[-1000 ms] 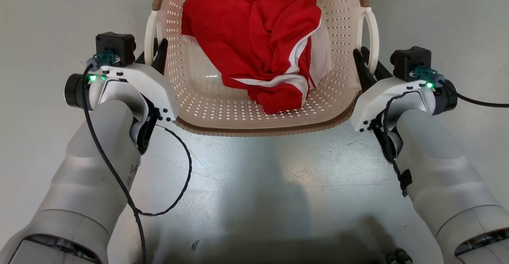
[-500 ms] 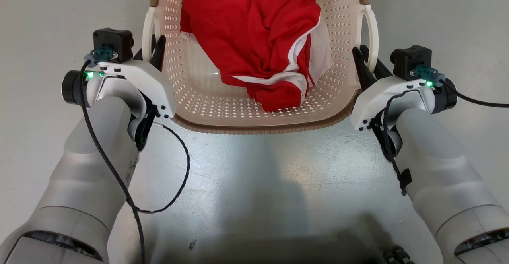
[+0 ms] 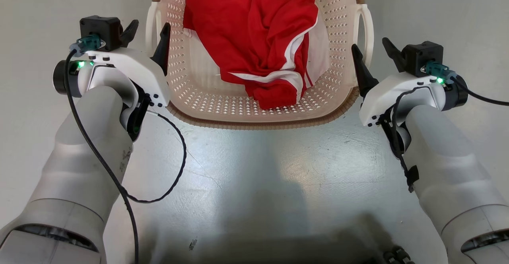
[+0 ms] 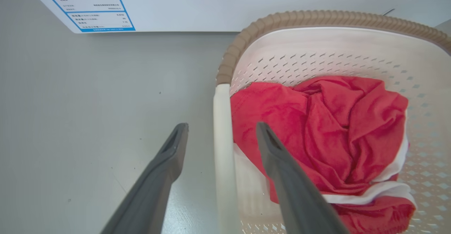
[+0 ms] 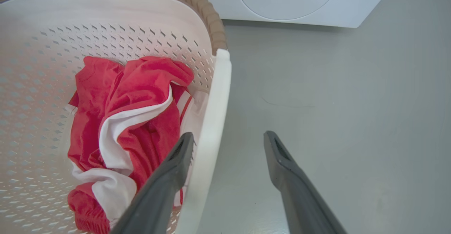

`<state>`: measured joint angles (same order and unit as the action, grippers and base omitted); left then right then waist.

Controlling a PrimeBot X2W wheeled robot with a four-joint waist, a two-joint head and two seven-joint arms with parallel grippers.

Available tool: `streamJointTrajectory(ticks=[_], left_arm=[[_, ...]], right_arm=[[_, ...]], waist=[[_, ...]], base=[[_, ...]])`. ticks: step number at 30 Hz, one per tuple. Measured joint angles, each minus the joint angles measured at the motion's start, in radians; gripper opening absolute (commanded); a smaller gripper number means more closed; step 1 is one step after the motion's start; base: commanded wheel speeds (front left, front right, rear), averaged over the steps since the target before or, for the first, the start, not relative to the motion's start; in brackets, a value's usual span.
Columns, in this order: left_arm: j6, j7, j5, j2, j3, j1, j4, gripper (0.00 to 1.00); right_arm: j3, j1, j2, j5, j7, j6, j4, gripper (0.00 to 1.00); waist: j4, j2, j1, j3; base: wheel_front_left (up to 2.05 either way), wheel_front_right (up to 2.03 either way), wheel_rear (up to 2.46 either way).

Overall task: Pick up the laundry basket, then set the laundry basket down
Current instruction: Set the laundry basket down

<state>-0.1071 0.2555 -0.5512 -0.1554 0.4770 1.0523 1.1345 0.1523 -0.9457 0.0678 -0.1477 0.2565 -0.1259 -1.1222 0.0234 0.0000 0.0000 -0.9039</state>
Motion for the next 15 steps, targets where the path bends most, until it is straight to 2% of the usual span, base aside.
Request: streamJointTrajectory(ticks=[8,15], left_arm=[[0.000,0.000,0.007,0.008,-0.021,-0.001,0.008,1.00],[0.000,0.000,0.005,0.013,-0.049,-0.042,0.015,1.00]], right_arm=[[-0.003,0.004,0.000,-0.001,0.000,0.000,0.029,1.00],[0.000,0.054,0.000,-0.006,0.000,0.000,0.123,1.00]], waist=[[0.002,0.0000,0.0000,0.019],[0.009,0.0000,0.0000,0.068]], base=[[0.00,0.00,0.00],[0.00,0.00,0.00]])
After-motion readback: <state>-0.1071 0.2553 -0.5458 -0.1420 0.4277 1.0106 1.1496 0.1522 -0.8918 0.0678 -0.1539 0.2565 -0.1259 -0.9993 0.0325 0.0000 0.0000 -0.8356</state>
